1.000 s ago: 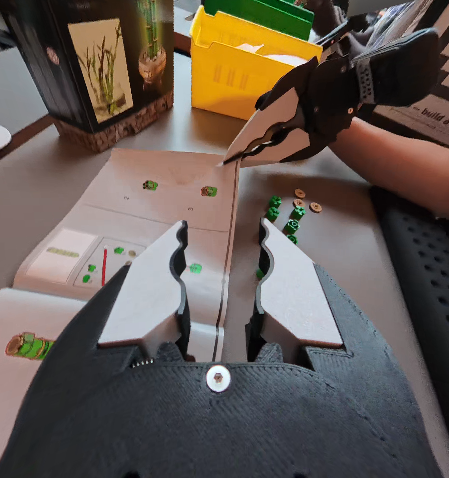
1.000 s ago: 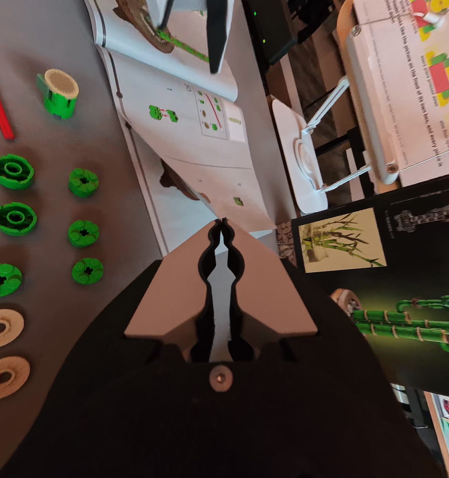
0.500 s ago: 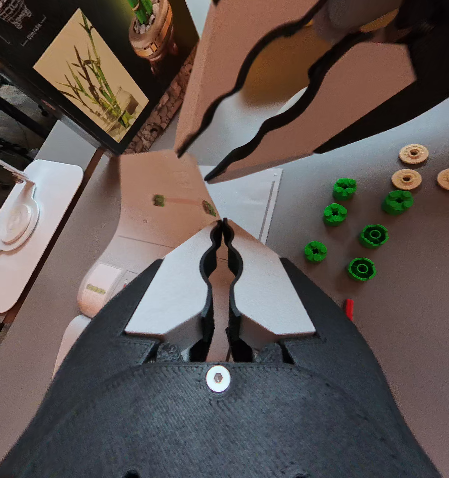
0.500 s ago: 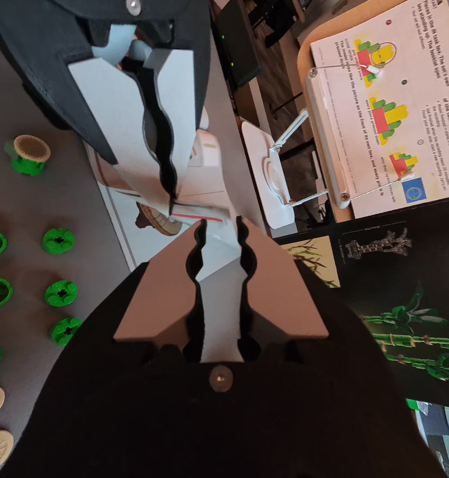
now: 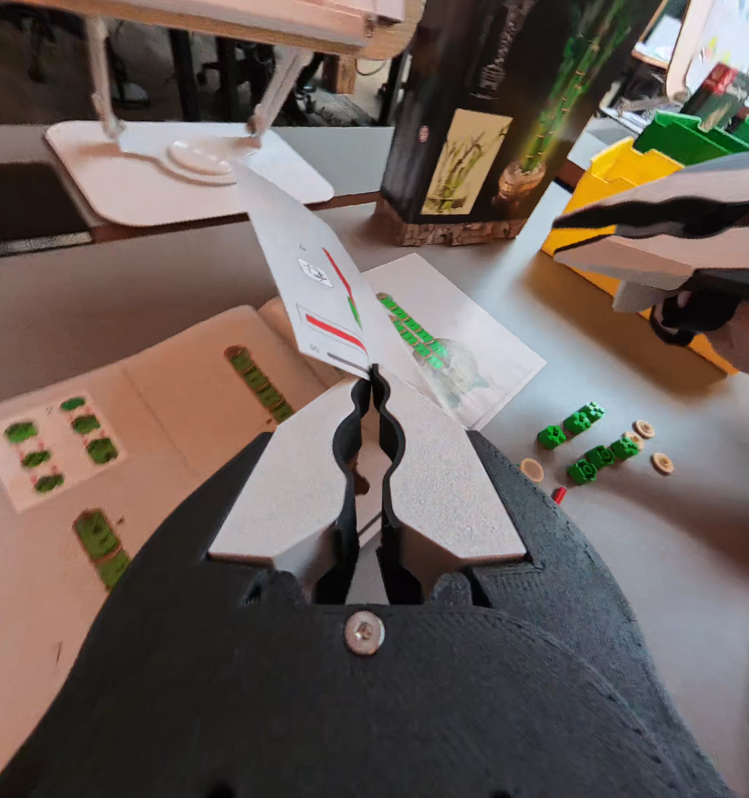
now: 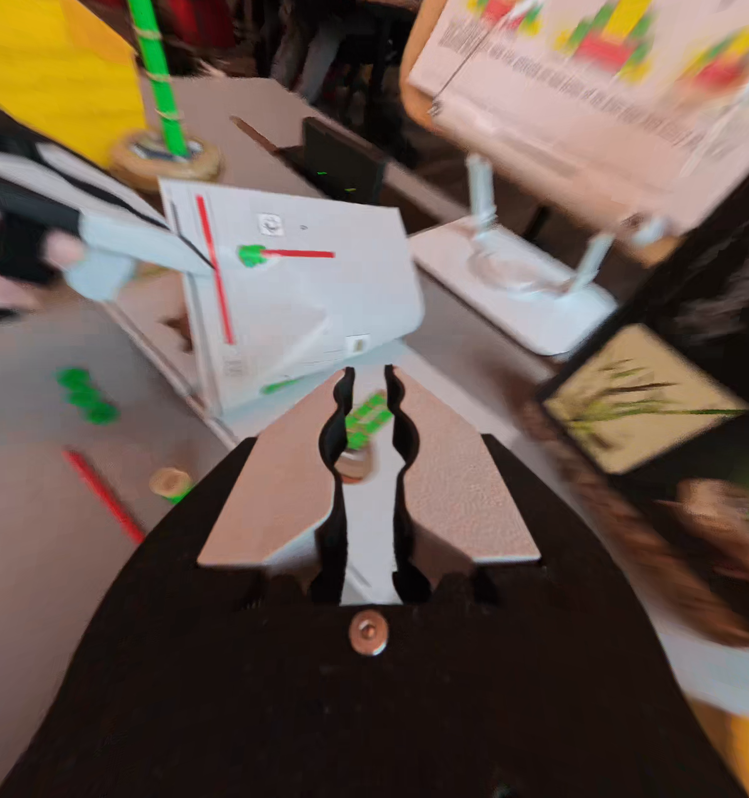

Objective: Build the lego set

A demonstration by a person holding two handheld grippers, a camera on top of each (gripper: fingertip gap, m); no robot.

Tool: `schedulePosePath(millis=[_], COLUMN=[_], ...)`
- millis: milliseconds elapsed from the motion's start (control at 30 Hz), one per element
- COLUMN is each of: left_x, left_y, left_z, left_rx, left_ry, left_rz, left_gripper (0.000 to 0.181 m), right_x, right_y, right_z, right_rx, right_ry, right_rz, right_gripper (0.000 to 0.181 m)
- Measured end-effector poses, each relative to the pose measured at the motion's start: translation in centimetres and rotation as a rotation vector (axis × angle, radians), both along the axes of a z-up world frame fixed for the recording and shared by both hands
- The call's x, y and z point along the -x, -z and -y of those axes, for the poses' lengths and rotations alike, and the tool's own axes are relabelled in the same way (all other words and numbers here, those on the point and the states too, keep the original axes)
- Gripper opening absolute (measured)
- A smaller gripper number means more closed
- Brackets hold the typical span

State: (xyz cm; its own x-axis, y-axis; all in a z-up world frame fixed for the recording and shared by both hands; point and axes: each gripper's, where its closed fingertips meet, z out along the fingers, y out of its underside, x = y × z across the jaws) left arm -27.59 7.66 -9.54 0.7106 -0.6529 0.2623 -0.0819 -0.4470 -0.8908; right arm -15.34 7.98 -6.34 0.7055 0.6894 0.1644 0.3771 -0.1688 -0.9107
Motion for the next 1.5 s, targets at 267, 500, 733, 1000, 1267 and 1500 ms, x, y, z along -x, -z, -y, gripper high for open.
schedulePosePath(millis=[267,500,733,1000,1267,1500], left_x=[4.6,7.4,9.7,12.9,14.8,13.0], left_y=[0.9,1.4,2.7,4.0,2.3,6.9], left_z=[1.3,2.1,2.9,5.1,5.2,3.7], left_rx=[0.038,0.080,0.198,0.309,0.151,0.243], left_ry=[-0.137,-0.211,-0.248,-0.271,-0.327,-0.234], left_rz=[0.032,0.087,0.179,0.235,0.125,-0.185], left_gripper=[0.000,0.000,0.001,0.006,0.000,0.000], right_x=[9.0,12.5,13.6,14.8,14.9,14.9], right_y=[1.5,3.8,7.0,10.3,10.9,10.8], right_z=[-2.3,-3.7,-4.6,-4.5,-4.4,-4.6], right_rx=[0.502,0.933,1.072,1.090,1.081,1.087], right_ry=[-0.140,-0.173,-0.097,-0.037,-0.033,-0.037], right_rz=[-0.320,-0.594,-0.567,-0.401,-0.352,-0.360], right_gripper=[0.000,0.000,0.000,0.000,0.000,0.000])
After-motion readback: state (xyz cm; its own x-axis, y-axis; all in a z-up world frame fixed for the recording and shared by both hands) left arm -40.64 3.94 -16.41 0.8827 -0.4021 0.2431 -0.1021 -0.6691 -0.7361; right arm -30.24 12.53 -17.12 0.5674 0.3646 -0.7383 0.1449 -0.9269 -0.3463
